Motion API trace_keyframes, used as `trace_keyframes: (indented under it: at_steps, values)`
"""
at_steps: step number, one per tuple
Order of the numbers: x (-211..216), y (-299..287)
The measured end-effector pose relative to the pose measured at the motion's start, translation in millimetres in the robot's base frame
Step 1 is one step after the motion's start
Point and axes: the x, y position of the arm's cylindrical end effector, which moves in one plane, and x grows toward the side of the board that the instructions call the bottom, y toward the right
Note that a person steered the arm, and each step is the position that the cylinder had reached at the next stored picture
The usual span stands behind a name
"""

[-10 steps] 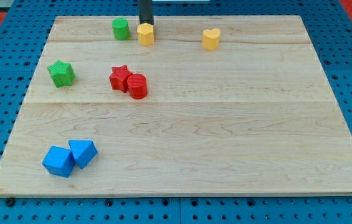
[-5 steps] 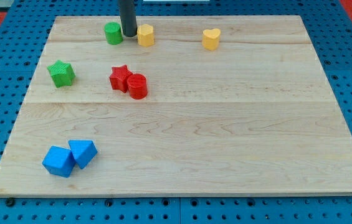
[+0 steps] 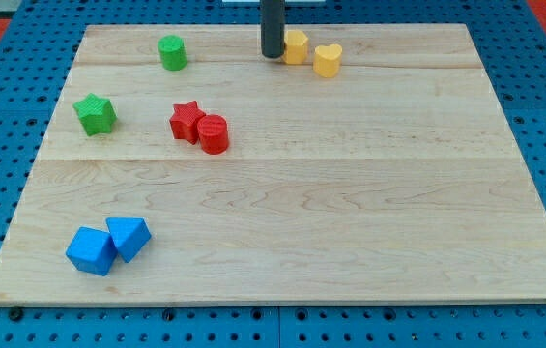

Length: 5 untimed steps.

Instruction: Place the yellow hexagon to the center of the board

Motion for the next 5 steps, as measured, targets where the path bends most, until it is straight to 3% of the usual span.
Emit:
trace_keyframes:
  at_steps: [1, 2, 4, 5]
  values:
    - [-28, 19]
    - [-4, 64]
    - [84, 101]
    - [94, 128]
